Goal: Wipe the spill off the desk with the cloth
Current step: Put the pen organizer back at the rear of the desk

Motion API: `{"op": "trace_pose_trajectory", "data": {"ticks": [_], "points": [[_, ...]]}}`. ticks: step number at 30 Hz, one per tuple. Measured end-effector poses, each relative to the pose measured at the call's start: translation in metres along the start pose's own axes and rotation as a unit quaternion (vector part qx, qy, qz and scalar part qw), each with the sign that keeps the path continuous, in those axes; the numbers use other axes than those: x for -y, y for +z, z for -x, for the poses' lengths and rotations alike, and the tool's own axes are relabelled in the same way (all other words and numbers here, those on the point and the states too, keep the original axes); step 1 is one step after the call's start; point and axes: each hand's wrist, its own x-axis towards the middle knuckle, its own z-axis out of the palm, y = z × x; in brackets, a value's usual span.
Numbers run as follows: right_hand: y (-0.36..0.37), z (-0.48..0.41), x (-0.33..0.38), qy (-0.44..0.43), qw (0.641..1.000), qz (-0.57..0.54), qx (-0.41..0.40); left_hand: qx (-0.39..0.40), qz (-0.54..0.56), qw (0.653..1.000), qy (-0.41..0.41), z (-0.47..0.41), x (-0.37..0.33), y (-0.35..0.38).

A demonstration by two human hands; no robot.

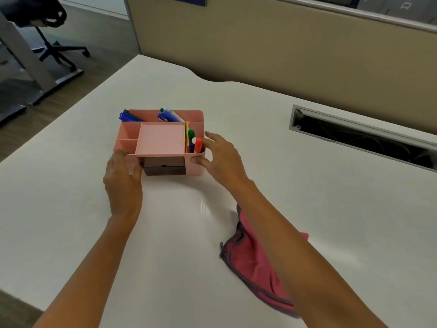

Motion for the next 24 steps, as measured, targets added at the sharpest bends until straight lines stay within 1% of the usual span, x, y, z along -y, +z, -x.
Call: {"op": "trace_pose_trajectory", "data": {"ticks": [2,6,14,17,23,24], "points": [[-0.001,-0.001,0.002,-0.012,1.0,-0.017,0.012,-0.003,0.005,1.0,0.006,-0.002,0.002,-0.001],[0.002,0.001,0.003,-0.027,0.997,-0.077,-0.013,-0.003,0.025,1.0,0.006,-0.006,0.005,-0.001],[-0.007,0.005,-0.017,-0.034,0.994,-0.061,-0.084,0.026,0.041,0.998,0.046,-0.011,-0.008,0.011],[-0.017,0.003,-0.032,-0.017,0.991,-0.054,-0.12,0.032,0.059,0.995,0.072,-0.018,-0.027,0.026],[-0.042,-0.009,-0.066,0.048,0.982,-0.057,-0.172,0.062,0.091,0.987,0.118,-0.043,-0.069,0.067],[-0.049,-0.018,-0.085,0.072,0.978,-0.058,-0.188,0.079,0.093,0.984,0.129,-0.053,-0.084,0.09]]}}
